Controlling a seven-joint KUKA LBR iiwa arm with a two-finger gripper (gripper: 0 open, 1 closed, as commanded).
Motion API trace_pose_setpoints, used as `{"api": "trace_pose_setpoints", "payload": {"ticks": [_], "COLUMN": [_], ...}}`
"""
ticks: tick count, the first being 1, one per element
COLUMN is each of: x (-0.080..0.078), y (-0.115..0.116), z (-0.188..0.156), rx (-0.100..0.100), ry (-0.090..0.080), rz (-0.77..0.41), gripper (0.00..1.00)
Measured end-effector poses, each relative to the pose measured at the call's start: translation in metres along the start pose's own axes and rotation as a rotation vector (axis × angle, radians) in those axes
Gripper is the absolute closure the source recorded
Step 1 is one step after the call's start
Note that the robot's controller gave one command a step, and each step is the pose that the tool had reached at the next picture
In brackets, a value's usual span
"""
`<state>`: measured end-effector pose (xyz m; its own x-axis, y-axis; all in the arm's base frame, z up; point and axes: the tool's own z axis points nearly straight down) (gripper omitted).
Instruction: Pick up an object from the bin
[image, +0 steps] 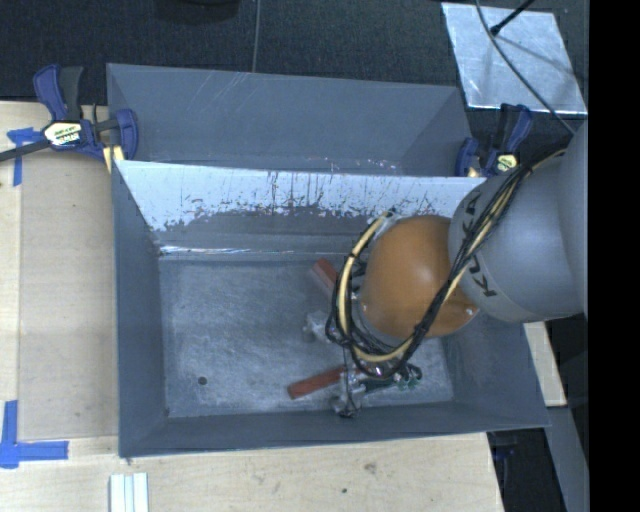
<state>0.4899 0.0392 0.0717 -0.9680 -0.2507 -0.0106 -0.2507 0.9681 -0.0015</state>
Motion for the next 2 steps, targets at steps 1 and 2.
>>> {"api": "trace_pose_setpoints", "payload": {"ticks": [1, 2], "x": [0.002, -0.021], "y": [0.0, 0.014], "z": [0.001, -0.149], "rx": [-0.001, -0.001], "ry": [0.005, 0.005], "rz": [0.001, -0.018], "gripper": [1.0, 1.0]}}
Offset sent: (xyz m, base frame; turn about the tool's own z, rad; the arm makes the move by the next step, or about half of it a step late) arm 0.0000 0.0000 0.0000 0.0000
